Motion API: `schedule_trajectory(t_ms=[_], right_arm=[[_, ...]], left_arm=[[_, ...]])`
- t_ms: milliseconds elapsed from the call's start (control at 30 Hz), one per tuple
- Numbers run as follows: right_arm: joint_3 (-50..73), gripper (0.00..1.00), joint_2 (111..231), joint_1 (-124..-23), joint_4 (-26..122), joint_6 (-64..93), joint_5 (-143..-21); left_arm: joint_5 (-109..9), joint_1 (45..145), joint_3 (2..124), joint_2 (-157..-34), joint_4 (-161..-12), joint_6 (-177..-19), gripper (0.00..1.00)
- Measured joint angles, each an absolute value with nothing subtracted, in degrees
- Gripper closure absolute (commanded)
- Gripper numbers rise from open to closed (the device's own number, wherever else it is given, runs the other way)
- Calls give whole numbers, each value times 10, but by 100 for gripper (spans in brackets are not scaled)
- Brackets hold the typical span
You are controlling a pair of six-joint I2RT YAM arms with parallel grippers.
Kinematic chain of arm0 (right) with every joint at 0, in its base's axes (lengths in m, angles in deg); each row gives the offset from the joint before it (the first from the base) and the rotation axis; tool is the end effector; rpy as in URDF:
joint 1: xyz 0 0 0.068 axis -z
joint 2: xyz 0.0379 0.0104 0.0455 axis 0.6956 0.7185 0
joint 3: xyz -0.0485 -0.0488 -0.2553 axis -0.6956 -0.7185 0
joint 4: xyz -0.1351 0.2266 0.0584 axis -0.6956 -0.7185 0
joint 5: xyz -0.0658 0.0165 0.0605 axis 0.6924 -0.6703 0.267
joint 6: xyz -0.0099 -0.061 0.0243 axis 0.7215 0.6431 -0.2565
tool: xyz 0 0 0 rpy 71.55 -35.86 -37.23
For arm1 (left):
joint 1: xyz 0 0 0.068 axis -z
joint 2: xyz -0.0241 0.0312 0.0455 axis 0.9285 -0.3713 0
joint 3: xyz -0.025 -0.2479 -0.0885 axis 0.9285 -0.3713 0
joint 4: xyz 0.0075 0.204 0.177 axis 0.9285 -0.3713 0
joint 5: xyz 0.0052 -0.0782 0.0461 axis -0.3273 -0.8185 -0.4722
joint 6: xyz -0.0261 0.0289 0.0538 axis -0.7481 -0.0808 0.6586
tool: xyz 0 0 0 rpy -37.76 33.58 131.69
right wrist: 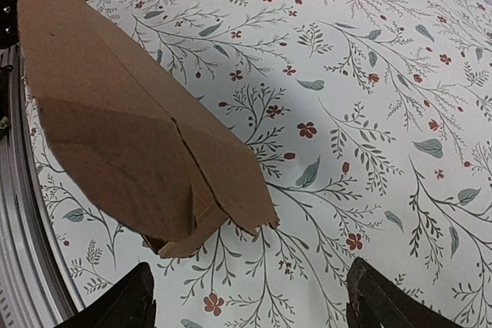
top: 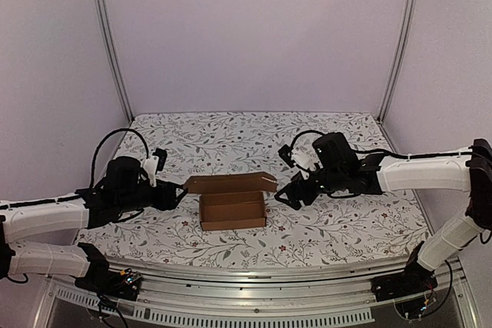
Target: Fold the paper box
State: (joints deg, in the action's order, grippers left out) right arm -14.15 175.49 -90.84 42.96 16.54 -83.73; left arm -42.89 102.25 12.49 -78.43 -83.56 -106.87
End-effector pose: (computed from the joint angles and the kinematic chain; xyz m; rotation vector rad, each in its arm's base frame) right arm 0.2247 0.2511 0.1849 -0.9279 2.1754 0.6365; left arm 0.1928 -0.1316 0.1612 0.2659 2.1579 -0.5827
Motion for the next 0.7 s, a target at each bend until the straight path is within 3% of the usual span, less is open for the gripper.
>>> schedule_trajectory(t_ms=[267,700], right_arm=[[-98,49,1808,-908,447,236,-872],[-87,72,1848,-908,466,262,-872]], left_arm=[[-446,1022,125,-790,-835,-1070,33],[-456,1022,125,-790,-836,-1078,33]])
